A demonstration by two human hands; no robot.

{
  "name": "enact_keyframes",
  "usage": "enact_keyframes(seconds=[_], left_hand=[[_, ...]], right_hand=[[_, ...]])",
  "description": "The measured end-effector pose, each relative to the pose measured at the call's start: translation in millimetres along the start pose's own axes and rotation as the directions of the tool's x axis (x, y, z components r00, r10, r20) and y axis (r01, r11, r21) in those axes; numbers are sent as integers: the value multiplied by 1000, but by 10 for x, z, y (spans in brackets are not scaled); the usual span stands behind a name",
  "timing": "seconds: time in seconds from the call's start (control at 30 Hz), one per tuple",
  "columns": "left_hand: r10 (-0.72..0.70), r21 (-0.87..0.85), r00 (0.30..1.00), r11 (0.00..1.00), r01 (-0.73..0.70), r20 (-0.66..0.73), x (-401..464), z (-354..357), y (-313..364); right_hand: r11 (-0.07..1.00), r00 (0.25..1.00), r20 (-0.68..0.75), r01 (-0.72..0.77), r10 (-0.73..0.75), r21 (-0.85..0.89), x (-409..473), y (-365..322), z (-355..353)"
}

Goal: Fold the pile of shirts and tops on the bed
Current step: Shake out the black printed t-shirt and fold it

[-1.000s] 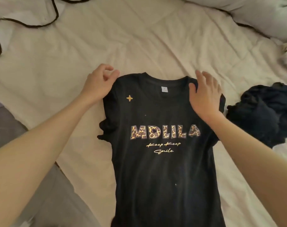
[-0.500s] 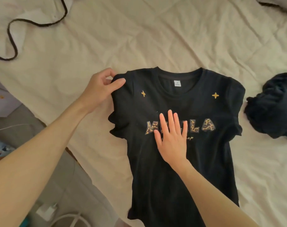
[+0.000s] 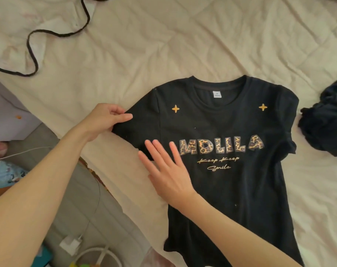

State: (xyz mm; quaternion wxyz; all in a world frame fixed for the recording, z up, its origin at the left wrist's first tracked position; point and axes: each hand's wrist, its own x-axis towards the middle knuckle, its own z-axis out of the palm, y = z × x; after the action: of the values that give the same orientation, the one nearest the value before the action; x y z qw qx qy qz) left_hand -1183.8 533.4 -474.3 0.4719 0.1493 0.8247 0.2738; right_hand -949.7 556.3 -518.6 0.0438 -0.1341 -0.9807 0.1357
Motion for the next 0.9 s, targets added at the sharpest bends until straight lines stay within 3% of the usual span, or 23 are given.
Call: enact_keyframes(seconds=[0.1,0.2,0.33,0.47,0.53,0.6,0.7,0.77,0.83,0.9], left_hand=[[50,-15,994,999,-51,-97,27,-28,7],[87,32,986,996,-83,-144,44,16,52],[67,41,985,997,-62,-157,26,74,34],[-52,15,996,998,54,-68,-120,117,20],[-110,-40,991,993,107,-76,-179,118,81],[-97,-67,984,994,88,-147,-221,142,221],[83,-48,977,994,-94,-195,-301,329,557],[231,-16,966,972,-234,-119,-361,570,787],[310,95,951,946,-309,8,-376,848,906],[363,294,930,884,-363,57,-372,1087,877]], right_hand=[[995,998,43,-38,42,-92,163,10,204],[993,997,-20,-75,74,-94,273,58,272],[993,981,-162,-97,105,60,314,39,248],[902,916,-192,-277,351,330,299,-96,60],[721,838,-63,-426,542,546,276,-202,-129],[391,701,164,-558,694,732,247,-244,-311],[-88,434,375,-550,819,830,197,-160,-498],[-343,319,532,-491,785,801,123,-54,-560],[-506,283,660,-459,696,730,7,47,-590],[-530,259,706,-506,659,680,-150,154,-603]])
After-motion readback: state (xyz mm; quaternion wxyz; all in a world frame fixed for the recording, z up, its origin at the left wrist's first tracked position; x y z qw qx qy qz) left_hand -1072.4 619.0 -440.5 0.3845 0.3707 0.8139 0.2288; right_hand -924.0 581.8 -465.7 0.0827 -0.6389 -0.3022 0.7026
